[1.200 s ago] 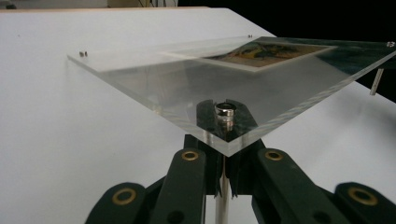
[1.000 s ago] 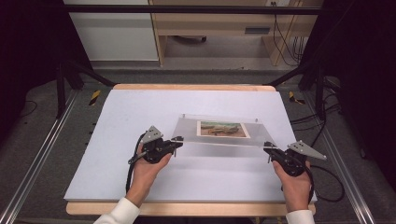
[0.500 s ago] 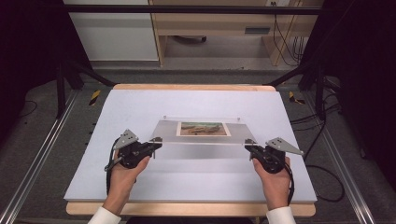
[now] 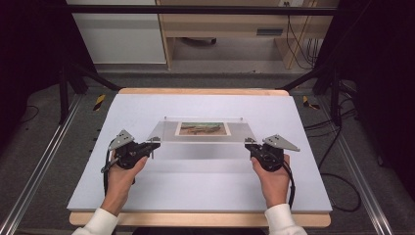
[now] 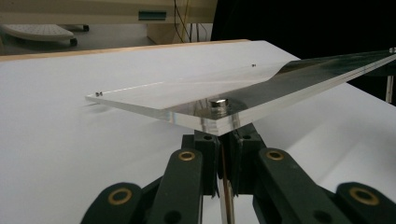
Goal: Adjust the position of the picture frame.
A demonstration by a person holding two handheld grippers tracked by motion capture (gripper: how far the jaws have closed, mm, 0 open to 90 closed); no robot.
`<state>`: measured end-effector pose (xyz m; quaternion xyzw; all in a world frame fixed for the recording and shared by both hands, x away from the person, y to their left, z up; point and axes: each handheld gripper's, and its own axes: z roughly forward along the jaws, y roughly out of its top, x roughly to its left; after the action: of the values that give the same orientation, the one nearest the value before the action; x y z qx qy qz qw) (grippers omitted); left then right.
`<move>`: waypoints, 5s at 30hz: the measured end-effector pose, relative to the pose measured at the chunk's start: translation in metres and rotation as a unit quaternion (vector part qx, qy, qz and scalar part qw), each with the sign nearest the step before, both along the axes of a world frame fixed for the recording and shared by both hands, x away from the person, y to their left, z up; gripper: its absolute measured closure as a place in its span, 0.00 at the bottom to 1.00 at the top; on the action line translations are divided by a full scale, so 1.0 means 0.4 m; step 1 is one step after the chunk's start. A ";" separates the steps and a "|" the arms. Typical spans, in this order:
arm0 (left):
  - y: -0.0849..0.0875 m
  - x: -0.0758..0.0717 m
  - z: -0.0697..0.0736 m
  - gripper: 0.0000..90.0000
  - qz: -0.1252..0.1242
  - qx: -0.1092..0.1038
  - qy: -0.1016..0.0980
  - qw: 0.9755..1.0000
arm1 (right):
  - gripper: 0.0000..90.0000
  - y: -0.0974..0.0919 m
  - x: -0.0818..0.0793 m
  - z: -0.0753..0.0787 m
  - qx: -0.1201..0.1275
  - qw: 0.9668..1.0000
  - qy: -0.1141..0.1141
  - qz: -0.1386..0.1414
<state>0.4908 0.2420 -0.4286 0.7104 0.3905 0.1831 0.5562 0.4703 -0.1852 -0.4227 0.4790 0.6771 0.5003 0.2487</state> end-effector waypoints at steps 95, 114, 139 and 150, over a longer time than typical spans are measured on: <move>-0.035 -0.065 -0.096 0.93 0.022 0.079 0.047 0.996 | 0.94 -0.021 -0.030 -0.118 -0.045 0.997 0.045 0.042; -0.039 -0.059 -0.116 0.93 0.033 0.099 0.056 0.993 | 0.93 -0.009 -0.031 -0.139 -0.063 0.995 0.056 0.047; -0.031 -0.057 -0.112 0.64 0.047 0.095 0.075 0.992 | 0.47 -0.028 -0.053 -0.120 -0.065 0.995 0.061 0.049; -0.003 -0.104 -0.054 0.20 0.018 0.037 0.052 0.998 | 0.15 -0.042 -0.100 -0.086 -0.064 0.995 0.053 0.060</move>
<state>0.4490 0.2408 -0.4502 0.7320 0.4246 0.1701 0.5049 0.4302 -0.2020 -0.4573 0.4463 0.7472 0.4444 0.2123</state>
